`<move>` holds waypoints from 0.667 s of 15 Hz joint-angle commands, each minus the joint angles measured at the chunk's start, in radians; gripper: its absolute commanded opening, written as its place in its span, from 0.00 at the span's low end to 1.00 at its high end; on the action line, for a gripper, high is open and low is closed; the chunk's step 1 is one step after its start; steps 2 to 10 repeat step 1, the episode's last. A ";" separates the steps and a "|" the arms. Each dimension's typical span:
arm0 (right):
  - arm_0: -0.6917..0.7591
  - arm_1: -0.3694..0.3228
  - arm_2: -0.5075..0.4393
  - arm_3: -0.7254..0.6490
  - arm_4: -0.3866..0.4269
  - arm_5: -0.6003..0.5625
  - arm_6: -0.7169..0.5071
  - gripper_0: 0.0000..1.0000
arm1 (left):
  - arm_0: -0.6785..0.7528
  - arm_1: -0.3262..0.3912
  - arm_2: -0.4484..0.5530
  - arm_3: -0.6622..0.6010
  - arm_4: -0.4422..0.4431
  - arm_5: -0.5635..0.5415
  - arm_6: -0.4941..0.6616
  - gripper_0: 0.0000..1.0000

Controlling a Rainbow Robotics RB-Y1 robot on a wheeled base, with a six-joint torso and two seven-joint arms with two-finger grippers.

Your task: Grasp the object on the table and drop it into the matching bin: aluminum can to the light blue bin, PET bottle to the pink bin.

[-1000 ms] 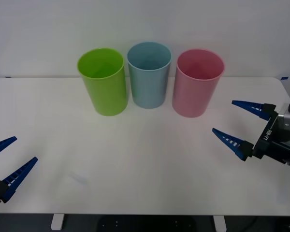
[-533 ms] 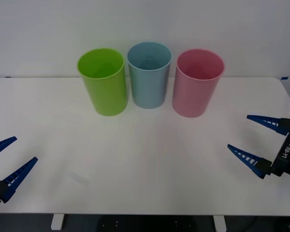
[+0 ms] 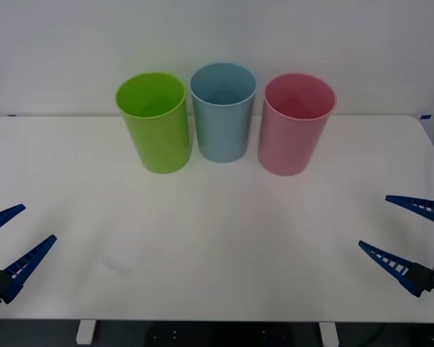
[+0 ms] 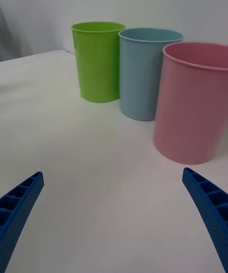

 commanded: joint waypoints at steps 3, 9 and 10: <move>0.000 0.000 0.000 0.000 0.000 0.000 0.000 1.00 | 0.000 0.000 0.000 0.000 0.000 0.000 0.000 1.00; 0.000 0.000 0.000 0.000 0.000 0.000 0.000 1.00 | 0.000 0.000 0.000 0.000 0.000 0.000 0.000 1.00; 0.000 0.000 0.000 0.000 0.000 0.000 0.000 1.00 | 0.000 0.000 0.000 0.000 0.000 0.000 0.000 1.00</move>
